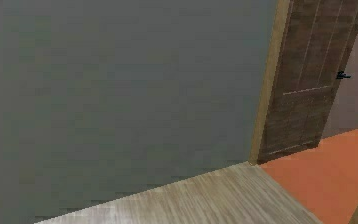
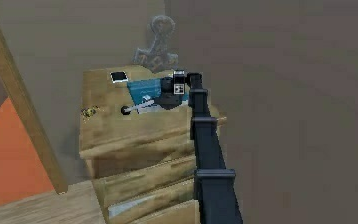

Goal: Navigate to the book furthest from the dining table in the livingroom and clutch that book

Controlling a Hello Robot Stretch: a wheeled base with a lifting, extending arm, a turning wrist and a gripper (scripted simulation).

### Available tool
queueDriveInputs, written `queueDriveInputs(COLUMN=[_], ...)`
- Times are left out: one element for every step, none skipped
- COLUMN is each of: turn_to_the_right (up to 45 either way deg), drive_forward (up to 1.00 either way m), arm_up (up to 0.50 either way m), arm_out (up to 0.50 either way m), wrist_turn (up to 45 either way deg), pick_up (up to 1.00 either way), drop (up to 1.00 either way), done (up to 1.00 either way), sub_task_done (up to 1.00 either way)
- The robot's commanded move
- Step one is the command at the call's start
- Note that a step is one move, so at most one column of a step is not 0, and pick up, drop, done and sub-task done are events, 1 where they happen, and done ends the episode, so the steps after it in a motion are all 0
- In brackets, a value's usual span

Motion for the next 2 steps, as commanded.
queueDriveInputs(turn_to_the_right=[0.0,0.0], drive_forward=[0.0,0.0], arm_up=[0.08,0.0], arm_out=[0.0,0.0], wrist_turn=[0.0,0.0], pick_up=[0.0,0.0], drop=[0.0,0.0], done=[0.0,1.0], sub_task_done=[0.0,0.0])
